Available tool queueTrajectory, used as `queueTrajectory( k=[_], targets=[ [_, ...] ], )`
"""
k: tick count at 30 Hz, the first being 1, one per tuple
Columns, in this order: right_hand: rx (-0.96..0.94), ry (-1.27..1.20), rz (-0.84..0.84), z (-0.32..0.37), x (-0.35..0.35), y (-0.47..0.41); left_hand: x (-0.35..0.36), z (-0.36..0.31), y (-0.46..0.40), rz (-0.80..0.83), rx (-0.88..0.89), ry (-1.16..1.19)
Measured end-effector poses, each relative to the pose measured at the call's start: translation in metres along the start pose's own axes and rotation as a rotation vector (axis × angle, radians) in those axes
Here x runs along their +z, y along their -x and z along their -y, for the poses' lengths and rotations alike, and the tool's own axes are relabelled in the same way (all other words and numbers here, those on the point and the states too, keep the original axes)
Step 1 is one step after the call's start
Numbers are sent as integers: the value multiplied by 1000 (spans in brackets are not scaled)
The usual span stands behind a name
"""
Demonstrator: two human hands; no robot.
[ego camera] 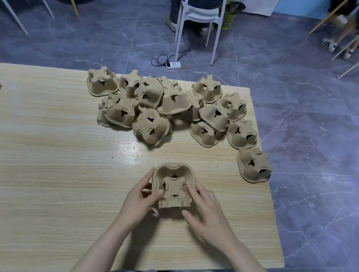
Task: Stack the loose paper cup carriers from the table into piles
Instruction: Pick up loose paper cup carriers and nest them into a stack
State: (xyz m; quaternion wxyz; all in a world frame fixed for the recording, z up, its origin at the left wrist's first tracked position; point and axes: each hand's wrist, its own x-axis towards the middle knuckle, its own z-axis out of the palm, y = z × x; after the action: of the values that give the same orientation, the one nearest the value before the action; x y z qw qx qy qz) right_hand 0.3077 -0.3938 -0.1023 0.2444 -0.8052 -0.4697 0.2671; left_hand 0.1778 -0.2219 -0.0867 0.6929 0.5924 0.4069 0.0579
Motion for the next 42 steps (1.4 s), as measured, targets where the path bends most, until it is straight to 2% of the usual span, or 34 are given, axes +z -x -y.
queueTrajectory(
  k=[4, 7, 9, 12, 14, 17, 19, 21, 23, 25, 30, 36, 42],
  targets=[
    [17, 158, 99, -5, 0, 3, 8, -1, -4, -4, 5, -2],
    [40, 141, 137, -8, -1, 5, 11, -2, -8, 3, 9, -16],
    [38, 101, 96, -10, -5, 5, 13, -3, -10, 10, 12, -30],
    [85, 28, -61, -21, -24, 3, 18, -2, -13, 9, 13, -46],
    [165, 4, -239, -35, -46, -3, 20, -1, -14, -1, 12, -45],
    [289, 97, -546, -64, -88, -18, 18, 0, -13, -9, 12, -40],
    [468, 174, -614, -82, -113, -33, 16, 1, -11, -19, 12, -35],
    [665, 181, -528, -103, -128, -45, 14, 1, -10, -37, 13, -33],
    [730, 99, -396, -117, -132, -52, 11, 2, -9, -52, 10, -35],
    [722, 13, -344, -120, -129, -53, 8, 3, -7, -66, 8, -36],
    [672, 81, -342, -106, -122, -51, 2, 5, -6, -75, 0, -22],
    [568, -23, -267, -79, -121, -52, -1, 5, -7, -97, 0, -17],
    [689, -181, -18, -77, -92, -46, -6, 7, -3, -141, -10, 23]
  ],
)
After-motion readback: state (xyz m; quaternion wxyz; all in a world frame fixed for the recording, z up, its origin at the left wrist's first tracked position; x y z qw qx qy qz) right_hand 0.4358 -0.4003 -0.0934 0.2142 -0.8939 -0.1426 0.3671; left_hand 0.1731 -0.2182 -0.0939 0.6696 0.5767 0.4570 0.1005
